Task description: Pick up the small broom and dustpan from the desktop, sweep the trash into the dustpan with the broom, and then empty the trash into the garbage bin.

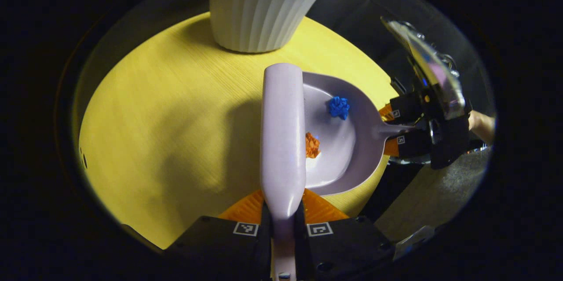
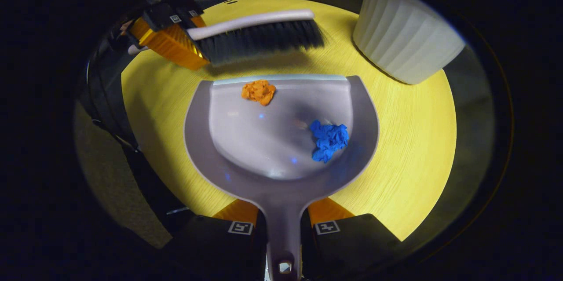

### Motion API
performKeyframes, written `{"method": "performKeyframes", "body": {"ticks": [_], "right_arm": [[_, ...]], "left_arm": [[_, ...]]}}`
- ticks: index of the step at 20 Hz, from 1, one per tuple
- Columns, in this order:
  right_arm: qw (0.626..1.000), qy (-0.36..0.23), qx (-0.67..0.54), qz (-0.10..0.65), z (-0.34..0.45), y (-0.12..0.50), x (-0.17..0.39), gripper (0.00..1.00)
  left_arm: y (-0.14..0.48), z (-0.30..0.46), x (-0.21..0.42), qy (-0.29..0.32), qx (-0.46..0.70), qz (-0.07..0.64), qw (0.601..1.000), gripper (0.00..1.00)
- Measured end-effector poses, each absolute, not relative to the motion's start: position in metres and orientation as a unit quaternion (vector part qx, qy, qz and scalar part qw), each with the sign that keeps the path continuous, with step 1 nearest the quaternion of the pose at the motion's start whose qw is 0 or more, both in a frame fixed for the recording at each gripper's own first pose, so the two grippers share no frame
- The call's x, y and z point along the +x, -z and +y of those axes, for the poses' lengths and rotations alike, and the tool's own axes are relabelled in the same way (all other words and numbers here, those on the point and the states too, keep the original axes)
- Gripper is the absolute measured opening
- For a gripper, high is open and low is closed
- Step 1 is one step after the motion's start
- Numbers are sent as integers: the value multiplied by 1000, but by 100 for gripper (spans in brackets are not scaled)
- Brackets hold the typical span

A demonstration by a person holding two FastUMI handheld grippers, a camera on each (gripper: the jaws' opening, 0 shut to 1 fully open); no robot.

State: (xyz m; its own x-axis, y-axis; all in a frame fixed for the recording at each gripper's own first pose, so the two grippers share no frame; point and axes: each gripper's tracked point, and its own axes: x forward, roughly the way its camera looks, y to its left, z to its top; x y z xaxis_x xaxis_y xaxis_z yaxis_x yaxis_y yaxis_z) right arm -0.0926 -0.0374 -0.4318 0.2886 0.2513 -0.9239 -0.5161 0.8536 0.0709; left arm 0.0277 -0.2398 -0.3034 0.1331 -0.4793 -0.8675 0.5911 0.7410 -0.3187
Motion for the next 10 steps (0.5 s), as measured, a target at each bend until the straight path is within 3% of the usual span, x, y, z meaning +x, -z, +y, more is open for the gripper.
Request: {"method": "performKeyframes", "body": {"ticks": [2, 5, 6, 10], "right_arm": [[804, -229, -107, 539, -38, 424, -92, 40], [812, -196, -89, 542, -43, 406, -98, 36], [816, -183, -87, 541, -45, 398, -100, 40], [834, -141, -77, 528, -61, 362, -93, 36]], "left_arm": [[288, -224, 30, 327, 26, 532, 781, 26], [277, -184, 33, 257, 22, 508, 822, 24], [278, -171, 33, 235, 21, 506, 830, 25], [296, -151, 32, 188, -4, 524, 831, 25]]}}
